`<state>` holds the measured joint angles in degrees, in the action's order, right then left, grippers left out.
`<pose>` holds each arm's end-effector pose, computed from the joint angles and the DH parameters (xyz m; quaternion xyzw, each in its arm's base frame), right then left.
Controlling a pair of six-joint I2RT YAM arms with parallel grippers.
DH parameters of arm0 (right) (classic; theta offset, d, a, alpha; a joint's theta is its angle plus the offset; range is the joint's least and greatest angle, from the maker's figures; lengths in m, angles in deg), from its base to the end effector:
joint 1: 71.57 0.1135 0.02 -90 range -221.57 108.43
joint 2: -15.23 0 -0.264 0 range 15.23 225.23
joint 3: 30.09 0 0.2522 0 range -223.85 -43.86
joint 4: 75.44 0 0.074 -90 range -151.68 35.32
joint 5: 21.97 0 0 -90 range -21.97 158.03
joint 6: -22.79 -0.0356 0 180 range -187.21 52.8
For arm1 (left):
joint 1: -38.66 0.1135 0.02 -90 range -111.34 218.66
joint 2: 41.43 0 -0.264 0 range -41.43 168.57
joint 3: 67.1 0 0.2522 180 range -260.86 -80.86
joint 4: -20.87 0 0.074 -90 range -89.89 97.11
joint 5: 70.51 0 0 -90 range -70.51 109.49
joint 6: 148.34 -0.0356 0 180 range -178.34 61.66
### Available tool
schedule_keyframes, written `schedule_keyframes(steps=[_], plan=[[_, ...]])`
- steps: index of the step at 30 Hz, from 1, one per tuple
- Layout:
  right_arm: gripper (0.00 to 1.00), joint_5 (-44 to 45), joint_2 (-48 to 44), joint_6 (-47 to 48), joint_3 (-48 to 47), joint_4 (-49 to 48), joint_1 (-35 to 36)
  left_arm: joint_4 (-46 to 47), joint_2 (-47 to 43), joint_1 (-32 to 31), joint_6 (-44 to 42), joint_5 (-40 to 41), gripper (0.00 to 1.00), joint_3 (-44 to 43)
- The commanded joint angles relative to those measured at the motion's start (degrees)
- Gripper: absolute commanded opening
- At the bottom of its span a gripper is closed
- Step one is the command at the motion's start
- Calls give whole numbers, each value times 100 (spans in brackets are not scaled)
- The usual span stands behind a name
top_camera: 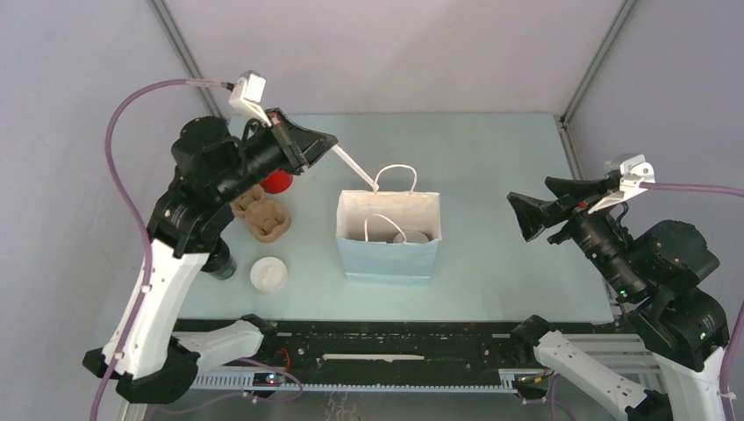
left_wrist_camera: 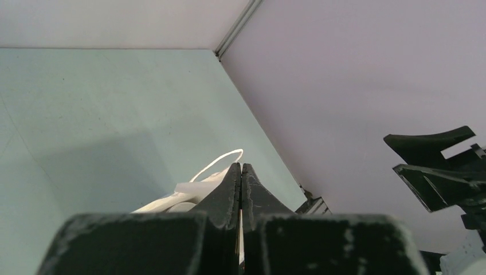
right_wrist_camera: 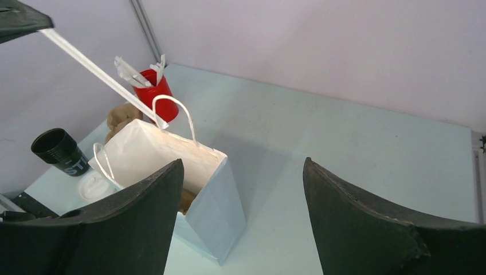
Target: Pack the takeout coffee
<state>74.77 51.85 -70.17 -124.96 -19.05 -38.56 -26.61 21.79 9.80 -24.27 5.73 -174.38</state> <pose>0.0443 0.0238 0.4890 -0.1392 0.6815 0.1826 0.6948 0.1629 -0.0994 0.5181 0.0492 0.7256 -0.4297 0.5351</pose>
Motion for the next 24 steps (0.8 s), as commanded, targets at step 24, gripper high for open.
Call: schedule_keyframes(steps=[24], plan=[[85, 115, -15, -82, 91, 64, -23, 187, -194, -1634, -97, 681, 0, 1163]])
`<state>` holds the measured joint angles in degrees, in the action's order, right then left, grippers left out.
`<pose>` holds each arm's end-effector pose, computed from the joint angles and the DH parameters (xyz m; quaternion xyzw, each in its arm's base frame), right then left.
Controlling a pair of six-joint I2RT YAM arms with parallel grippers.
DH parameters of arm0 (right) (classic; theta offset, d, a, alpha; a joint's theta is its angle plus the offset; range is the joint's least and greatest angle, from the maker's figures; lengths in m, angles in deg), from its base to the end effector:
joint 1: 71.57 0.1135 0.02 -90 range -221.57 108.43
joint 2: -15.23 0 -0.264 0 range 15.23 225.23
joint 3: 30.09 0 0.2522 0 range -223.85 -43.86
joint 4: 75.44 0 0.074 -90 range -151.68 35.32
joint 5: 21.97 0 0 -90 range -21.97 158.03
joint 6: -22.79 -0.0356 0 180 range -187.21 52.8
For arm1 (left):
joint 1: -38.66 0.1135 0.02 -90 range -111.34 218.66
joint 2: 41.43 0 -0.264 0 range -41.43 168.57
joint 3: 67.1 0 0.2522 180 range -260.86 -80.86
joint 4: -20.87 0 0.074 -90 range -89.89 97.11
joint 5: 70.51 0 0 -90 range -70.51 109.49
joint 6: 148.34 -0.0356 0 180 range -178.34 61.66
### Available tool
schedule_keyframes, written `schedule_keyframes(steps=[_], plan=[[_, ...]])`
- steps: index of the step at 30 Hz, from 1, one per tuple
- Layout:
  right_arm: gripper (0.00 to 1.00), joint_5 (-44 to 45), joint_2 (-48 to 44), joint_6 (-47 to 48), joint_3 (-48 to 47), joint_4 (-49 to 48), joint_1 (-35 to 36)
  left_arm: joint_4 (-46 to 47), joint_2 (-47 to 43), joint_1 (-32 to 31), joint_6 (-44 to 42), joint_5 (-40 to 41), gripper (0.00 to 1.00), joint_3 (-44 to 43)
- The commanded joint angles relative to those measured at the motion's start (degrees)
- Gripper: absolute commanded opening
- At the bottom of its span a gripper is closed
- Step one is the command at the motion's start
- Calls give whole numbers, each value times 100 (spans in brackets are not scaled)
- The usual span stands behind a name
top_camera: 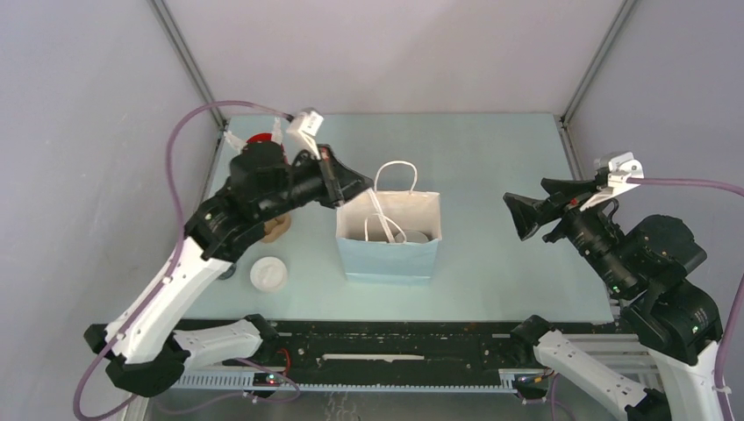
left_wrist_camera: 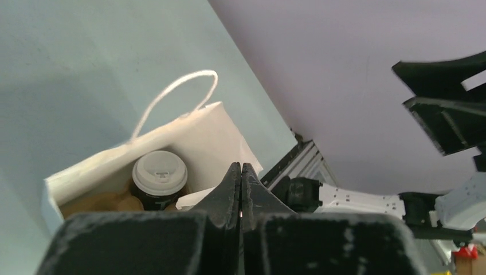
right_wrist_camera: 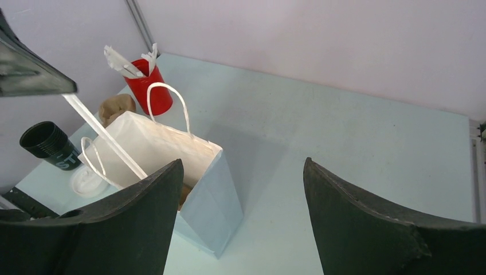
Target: Pack the takeout coffee
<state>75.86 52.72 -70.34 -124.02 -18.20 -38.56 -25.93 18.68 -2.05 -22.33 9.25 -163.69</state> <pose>0.0523 0.0282 0.4828 -0.1368 0.6987 0.1711 0.6810 0.1463 -0.1343 0.4728 0.0885 0.7618 -0.4497 0.4578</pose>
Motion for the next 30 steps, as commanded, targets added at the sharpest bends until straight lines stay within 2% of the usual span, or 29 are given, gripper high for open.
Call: schedule_keyframes(steps=[1, 5, 9, 10, 14, 17, 19, 22, 24, 25, 30], plan=[[85, 11, -127, -69, -6, 10, -21, 38, 175, -598, -363, 461, 0, 120], [85, 45, -223, -208, 0, 80, -21, -27, 300, -1016, -541, 785, 0, 451], [84, 60, -326, -344, -3, 97, -23, -97, 378, -1089, -596, 850, 1, 627], [85, 60, -342, -350, -1, 111, -23, -144, 409, -1087, -593, 902, 6, 627], [85, 86, -374, -383, -6, 207, -23, -548, 550, -1088, -768, 1157, 38, 297], [84, 111, -403, -435, 0, 251, -23, -1007, 534, -1058, -902, 1740, 62, -219], [84, 149, -395, -471, 0, 284, -23, -1404, 568, -996, -955, 1963, 73, -714], [85, 255, -359, -563, -1, 343, -25, -1815, 596, -948, -1080, 2236, 84, -1529], [98, 284, -338, -639, -6, 347, -23, -2032, 598, -943, -1173, 2399, 87, -2039], [99, 271, -333, -685, -8, 339, -23, -2126, 598, -944, -1208, 2488, 89, -2293], [100, -22, -305, -714, -95, 234, -23, -2386, 458, -940, -1317, 2944, 93, -3221]])
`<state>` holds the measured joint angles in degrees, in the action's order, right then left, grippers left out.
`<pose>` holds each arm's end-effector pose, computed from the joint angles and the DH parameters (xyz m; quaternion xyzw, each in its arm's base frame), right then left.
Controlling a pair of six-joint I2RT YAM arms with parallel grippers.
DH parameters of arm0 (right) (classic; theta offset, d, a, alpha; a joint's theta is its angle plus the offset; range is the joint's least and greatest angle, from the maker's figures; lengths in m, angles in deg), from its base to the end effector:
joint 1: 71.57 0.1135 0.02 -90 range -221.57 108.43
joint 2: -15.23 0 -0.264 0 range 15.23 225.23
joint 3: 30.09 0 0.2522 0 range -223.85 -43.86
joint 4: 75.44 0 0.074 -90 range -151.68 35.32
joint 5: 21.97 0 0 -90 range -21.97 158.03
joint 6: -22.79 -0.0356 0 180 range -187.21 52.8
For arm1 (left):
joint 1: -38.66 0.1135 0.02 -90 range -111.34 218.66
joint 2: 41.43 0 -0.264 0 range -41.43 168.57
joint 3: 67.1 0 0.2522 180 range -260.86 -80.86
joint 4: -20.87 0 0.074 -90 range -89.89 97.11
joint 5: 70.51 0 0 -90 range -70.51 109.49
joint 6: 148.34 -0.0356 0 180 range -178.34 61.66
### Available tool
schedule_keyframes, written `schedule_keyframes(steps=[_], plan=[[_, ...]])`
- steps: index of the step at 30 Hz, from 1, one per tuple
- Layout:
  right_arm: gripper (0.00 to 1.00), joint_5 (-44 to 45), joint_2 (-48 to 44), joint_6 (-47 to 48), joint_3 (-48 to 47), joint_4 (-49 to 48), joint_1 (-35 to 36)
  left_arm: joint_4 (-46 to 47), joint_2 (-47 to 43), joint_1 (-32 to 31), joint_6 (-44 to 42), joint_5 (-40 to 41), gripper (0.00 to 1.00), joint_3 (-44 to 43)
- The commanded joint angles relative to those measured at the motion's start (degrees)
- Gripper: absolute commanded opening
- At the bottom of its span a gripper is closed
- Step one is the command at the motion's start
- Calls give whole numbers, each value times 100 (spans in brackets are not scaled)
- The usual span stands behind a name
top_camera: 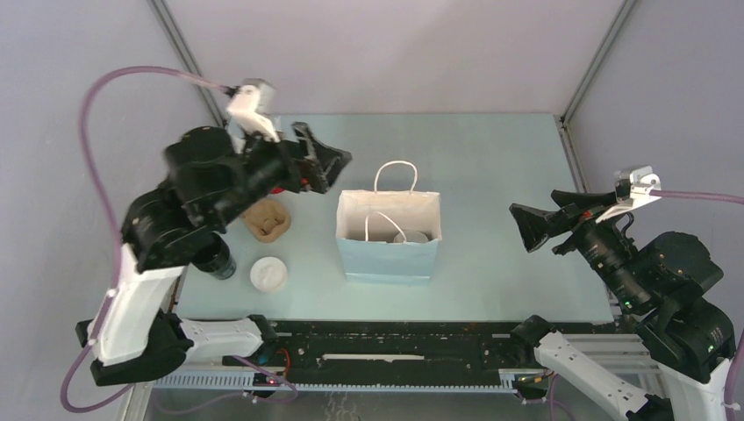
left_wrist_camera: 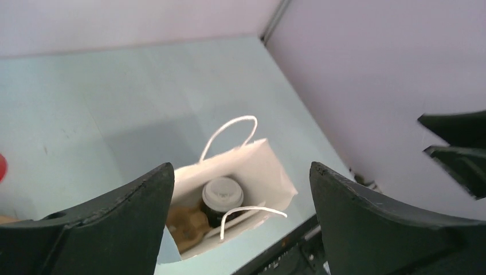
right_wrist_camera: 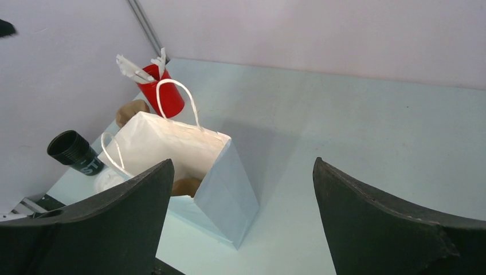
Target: Pack the takeout coffee
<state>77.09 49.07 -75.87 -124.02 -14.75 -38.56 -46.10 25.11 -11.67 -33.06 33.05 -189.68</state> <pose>0.0329 0.0147 0.4780 -0.0951 0.7044 0.1969 0.6753 0.1101 -0.1197 0.5443 0.0927 0.7639 -0.3155 0.5552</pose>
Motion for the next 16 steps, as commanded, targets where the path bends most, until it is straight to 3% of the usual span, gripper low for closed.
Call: schedule_keyframes(steps=[1, 11, 16], plan=[[100, -223, 63, -143, -130, -149, -21, -359, -247, 23, -263, 649, 93, -722], [100, 470, 363, -973, -500, -407, -22, -33, -1125, 19, -628, 1598, 100, -648], [100, 728, 477, -1210, -643, -276, -23, -165, -1214, 23, -637, 1667, 100, -607]])
